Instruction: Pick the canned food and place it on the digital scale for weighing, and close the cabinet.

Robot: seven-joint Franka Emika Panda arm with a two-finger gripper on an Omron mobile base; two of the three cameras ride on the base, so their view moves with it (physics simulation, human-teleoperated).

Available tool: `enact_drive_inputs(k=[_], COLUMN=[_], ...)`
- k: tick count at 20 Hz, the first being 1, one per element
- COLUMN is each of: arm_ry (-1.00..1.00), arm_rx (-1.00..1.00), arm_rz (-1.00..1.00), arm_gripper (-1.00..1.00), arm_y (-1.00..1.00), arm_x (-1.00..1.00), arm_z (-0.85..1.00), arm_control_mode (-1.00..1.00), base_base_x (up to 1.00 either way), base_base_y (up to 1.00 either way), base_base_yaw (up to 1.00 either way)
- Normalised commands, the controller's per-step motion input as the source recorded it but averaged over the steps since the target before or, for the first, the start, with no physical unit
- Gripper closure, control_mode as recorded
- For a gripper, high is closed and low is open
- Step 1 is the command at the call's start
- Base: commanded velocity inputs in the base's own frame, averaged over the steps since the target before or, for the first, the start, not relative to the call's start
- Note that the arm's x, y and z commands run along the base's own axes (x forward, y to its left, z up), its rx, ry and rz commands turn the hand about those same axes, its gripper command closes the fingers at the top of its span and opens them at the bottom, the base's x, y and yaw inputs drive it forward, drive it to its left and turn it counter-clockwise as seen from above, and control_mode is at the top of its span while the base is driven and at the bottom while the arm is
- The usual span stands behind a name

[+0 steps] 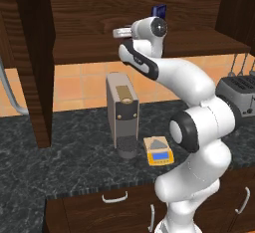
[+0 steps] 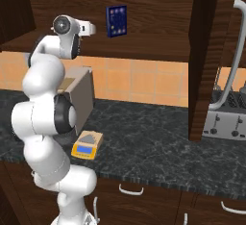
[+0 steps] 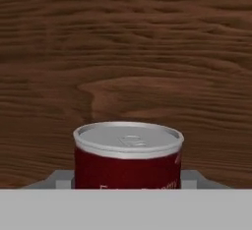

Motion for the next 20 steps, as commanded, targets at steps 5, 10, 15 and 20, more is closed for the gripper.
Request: enact_drive_inputs(k=[5,10,15,20], arm_ry=[-0.22,-0.34,-0.19,-0.08], arm_rx=[0.05,0.12,0.09,0.03], arm_rz=[0.04,0.05,0.06,0.05], arm_gripper=[1.00,1.00,1.00,1.00], arm_y=[-0.09,-0.12,-0.01,-0.36], arm_x=[-0.87,-1.00,-1.00,-1.00], arm_z=[0.00,0.03,0.00,0.00], arm_control_mode=[-1.00,-1.00,-1.00,-1.00], base_base_x=[0.00,0.00,0.00,0.00], base_base_y=[0.00,0.00,0.00,0.00], base_base_yaw=[0.00,0.00,0.00,0.00])
